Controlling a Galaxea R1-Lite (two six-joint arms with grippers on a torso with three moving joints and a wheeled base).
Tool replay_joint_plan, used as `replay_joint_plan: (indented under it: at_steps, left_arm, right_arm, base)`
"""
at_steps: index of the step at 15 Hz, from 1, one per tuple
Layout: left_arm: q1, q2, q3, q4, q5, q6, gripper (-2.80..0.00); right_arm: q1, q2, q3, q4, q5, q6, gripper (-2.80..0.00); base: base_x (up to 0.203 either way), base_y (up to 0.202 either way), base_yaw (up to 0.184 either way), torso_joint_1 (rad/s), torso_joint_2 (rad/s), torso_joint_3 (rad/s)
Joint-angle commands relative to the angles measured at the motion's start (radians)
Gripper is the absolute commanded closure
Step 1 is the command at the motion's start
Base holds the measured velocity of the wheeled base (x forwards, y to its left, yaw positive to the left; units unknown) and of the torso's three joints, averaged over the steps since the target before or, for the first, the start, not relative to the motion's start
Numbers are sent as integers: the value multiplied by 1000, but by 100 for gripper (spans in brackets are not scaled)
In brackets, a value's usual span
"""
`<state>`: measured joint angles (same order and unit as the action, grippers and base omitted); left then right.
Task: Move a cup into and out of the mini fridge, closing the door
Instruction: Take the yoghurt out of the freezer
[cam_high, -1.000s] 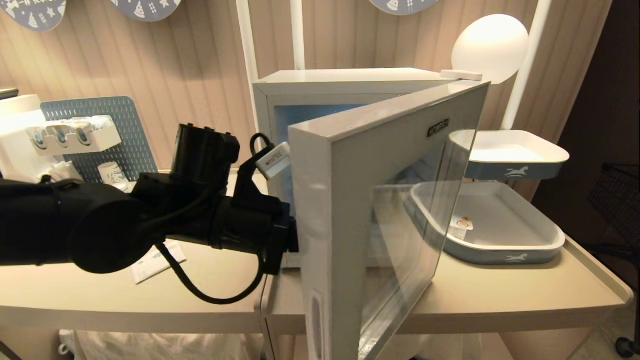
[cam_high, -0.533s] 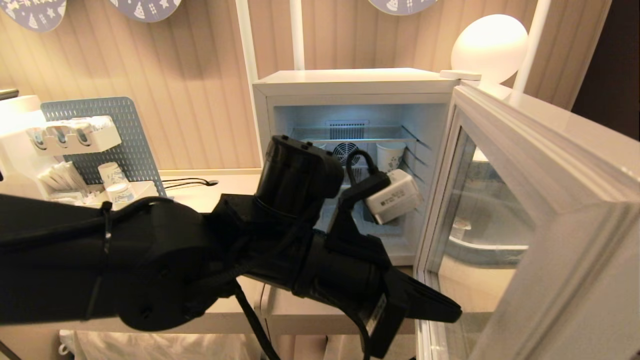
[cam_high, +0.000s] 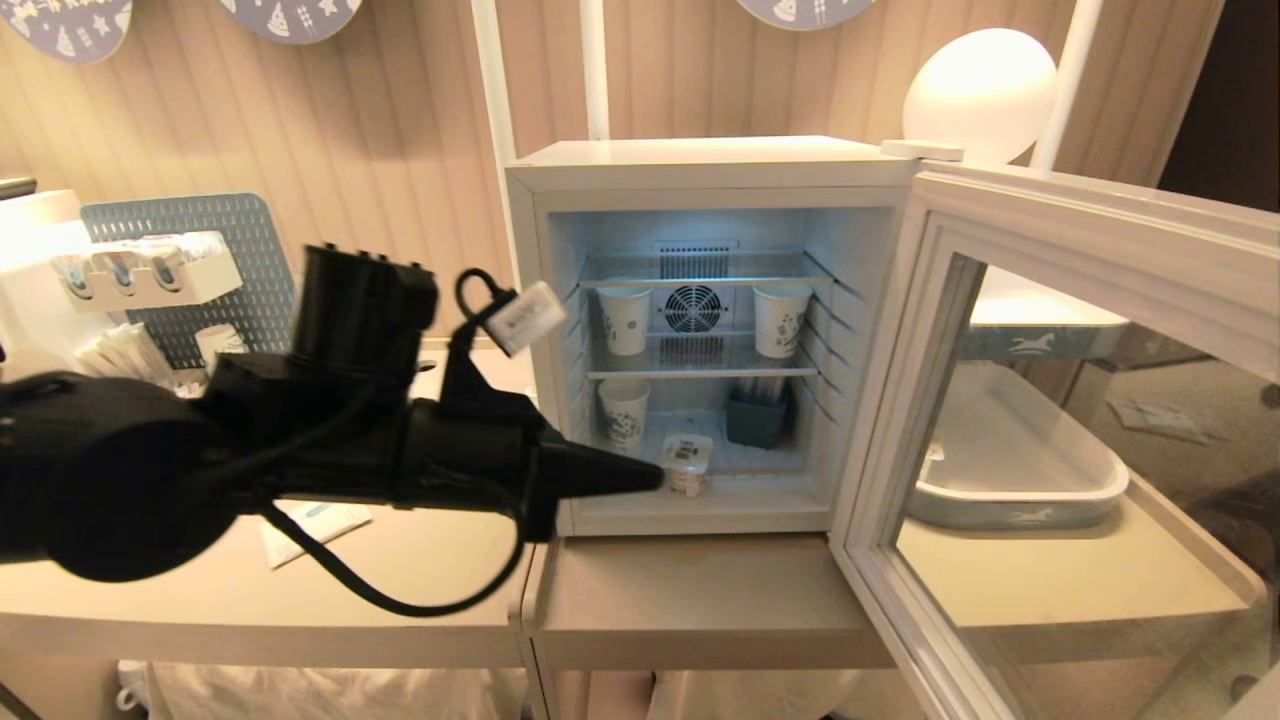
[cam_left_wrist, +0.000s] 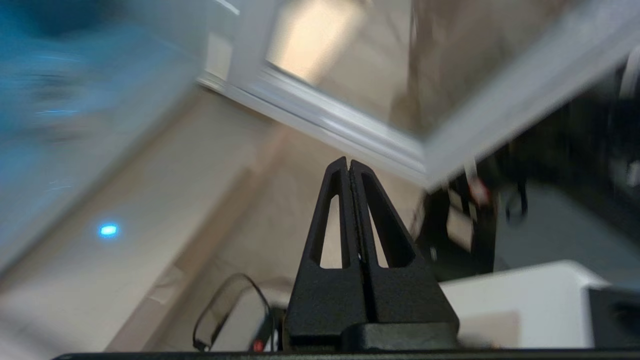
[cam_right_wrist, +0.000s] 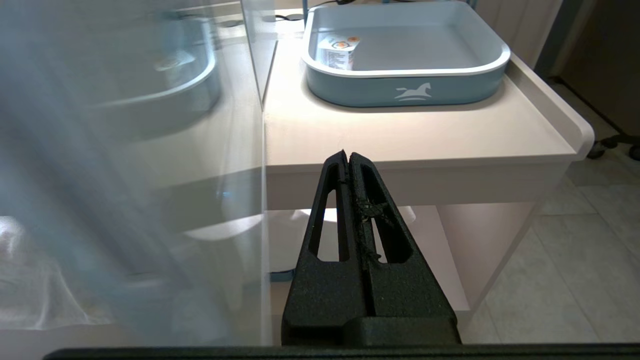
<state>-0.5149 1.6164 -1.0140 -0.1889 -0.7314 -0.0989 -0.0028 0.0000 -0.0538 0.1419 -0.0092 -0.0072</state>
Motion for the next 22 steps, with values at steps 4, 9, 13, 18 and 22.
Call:
replay_joint_plan:
  at_steps: [4,9,13,18,22]
  left_arm:
    - [440,-580,62,113,42,-201,0]
    - [666,-1129,20,608,120,-231,0]
    - [805,-1345,-31,1131,453,-122,0]
    - [570,-1380,-149,1176,575,-94,0]
    - [526,-1615,134,1163,673,37,0]
  right_arm:
    - [0,2,0,2,0,0,0]
    - [0,2,0,2,0,-2,0]
    - [0,3,-1,8,-2,0,0]
    - [0,3,-1,8,-2,0,0]
    - [0,3,-1,7,-2,0,0]
  base:
    - [0,0,0,0,0,0]
    - [0,0,0,0,0,0]
    - [0,0,0,0,0,0]
    - [0,0,0,0,0,0]
    - [0,0,0,0,0,0]
